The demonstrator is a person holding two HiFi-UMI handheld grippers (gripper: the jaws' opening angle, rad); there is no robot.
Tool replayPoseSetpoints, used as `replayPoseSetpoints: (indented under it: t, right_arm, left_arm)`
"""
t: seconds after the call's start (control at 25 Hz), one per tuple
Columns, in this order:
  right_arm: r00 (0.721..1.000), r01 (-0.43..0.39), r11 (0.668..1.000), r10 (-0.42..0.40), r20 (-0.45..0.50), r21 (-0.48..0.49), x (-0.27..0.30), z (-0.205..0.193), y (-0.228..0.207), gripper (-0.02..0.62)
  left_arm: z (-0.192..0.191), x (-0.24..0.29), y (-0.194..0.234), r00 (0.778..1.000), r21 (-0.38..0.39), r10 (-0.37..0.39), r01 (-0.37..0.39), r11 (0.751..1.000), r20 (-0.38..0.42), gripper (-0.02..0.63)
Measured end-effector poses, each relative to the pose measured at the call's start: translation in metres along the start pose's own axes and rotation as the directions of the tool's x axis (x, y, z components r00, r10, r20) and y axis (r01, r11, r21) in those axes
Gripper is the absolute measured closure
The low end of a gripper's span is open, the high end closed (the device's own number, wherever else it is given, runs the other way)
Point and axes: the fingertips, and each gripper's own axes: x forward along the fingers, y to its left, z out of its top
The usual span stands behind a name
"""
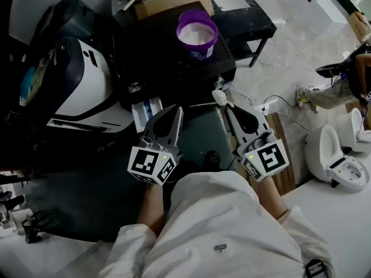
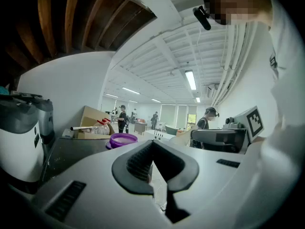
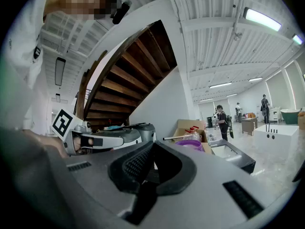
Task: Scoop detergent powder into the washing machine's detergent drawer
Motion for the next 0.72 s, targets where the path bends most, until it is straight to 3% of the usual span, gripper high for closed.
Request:
replayPoseSetpoints:
  t: [0.32,0.6,0.72]
  right_arm:
    - [1.0,-0.004,1.0,0.004,-0.017,-0.02,-0.012,-0.009,-0.008,0.588]
    - [1.0,-0.011,1.0,0.011,-0.002,0.019,-0.017,-0.012,-0.016,0.584]
    - [1.0,-0.021,1.0,0.022,-0.007,0.021,-0.015,-0.015,-0.017,0.583]
  left_arm:
    - [-0.008,0.004,-0.012,1.0,0.016,0.003,-0.003,1.0,-0.023,0.588]
    - [-0.011,0.006,-0.02,0.999,0.02,0.017,-0.016,1.0,-0.042,0.586]
    - [-0.011,0.007,-0.021,0.998,0.059,0.027,-0.024,0.998,-0.057,0.586]
